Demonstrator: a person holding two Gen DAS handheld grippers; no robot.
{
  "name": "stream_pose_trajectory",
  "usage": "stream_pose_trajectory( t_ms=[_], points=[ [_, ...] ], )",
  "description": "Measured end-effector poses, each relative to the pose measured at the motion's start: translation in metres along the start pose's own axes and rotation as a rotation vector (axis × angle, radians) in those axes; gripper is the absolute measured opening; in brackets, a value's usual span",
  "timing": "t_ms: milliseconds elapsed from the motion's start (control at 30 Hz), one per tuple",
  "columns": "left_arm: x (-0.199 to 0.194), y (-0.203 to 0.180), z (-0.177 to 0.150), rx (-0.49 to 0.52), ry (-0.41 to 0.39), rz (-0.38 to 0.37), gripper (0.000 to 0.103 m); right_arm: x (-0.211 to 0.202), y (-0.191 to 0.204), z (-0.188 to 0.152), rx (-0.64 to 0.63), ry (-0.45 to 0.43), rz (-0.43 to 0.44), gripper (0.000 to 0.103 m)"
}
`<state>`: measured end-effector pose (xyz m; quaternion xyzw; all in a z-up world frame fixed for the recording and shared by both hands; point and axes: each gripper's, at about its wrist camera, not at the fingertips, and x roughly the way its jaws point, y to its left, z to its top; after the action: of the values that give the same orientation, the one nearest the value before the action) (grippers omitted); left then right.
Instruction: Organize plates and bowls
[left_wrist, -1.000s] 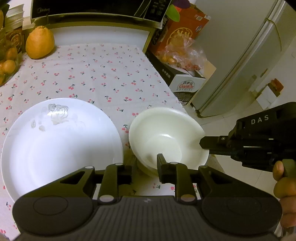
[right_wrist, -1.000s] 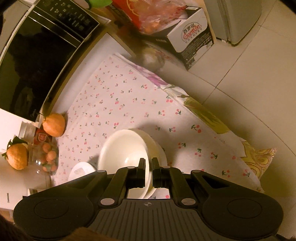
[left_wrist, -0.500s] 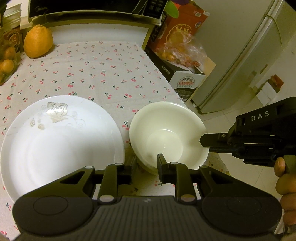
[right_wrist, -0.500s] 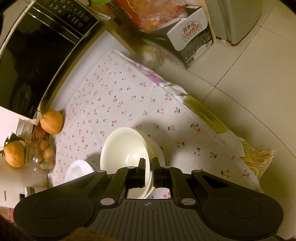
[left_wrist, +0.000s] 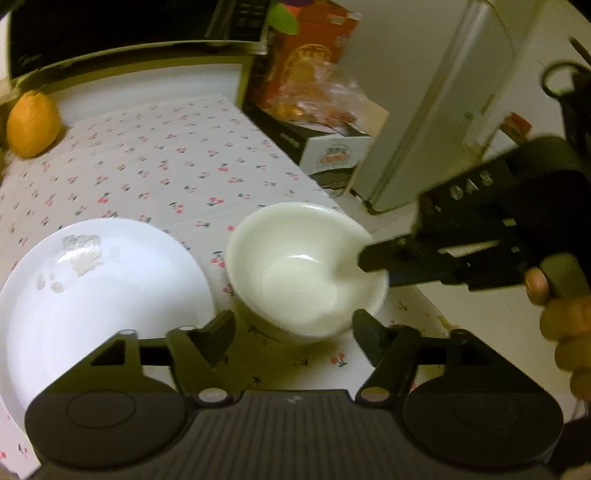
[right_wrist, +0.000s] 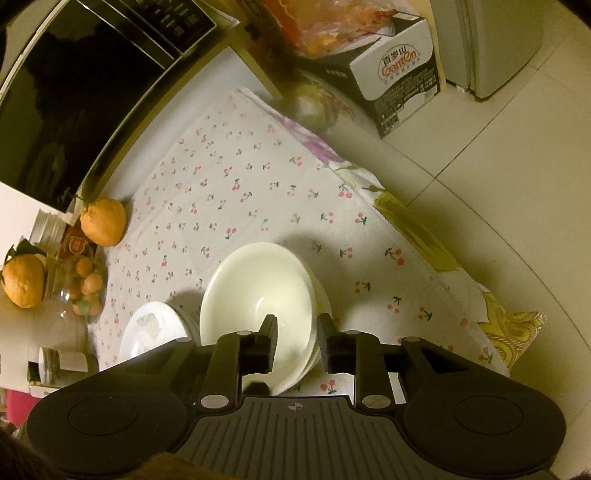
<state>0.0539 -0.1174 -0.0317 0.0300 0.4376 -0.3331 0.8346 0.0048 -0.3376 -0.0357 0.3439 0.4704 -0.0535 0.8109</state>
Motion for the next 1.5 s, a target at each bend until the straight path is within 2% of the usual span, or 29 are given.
stream_pose_trajectory(
  t_ms=[133, 233, 300, 367, 567, 733, 1200, 1500],
  points=[
    [-0.002, -0.009, -0.003, 0.083, -0.012, 0.011, 0.082, -0.003, 0.003, -0.001, -0.018, -0.005, 0.019, 0.05],
    [-0.004, -0.014, -0.004, 0.147, -0.026, 0.017, 0.088, -0.006, 0.006, 0.0, -0.033, -0.017, 0.027, 0.055],
    [-0.005, -0.016, -0.005, 0.192, -0.033, 0.027, 0.097, -0.006, 0.005, 0.0, -0.034, -0.021, 0.031, 0.061],
    [-0.005, -0.018, -0.005, 0.244, -0.044, 0.048, 0.099, -0.005, 0.004, 0.001, -0.025, -0.017, 0.044, 0.065],
    [-0.002, -0.017, -0.004, 0.38, -0.072, 0.049, 0.102, 0.005, -0.002, 0.001, 0.03, 0.044, 0.093, 0.067],
    [0.01, -0.016, -0.003, 0.439, -0.046, 0.031, 0.102, 0.014, -0.01, 0.001, 0.101, 0.087, 0.11, 0.067],
    [0.03, -0.021, 0.003, 0.519, -0.007, 0.04, 0.102, 0.03, -0.022, 0.003, 0.159, 0.053, 0.013, 0.067],
    [0.039, -0.024, 0.004, 0.593, 0.012, 0.076, 0.102, 0.036, -0.019, 0.002, 0.14, 0.043, -0.024, 0.059]
  ],
)
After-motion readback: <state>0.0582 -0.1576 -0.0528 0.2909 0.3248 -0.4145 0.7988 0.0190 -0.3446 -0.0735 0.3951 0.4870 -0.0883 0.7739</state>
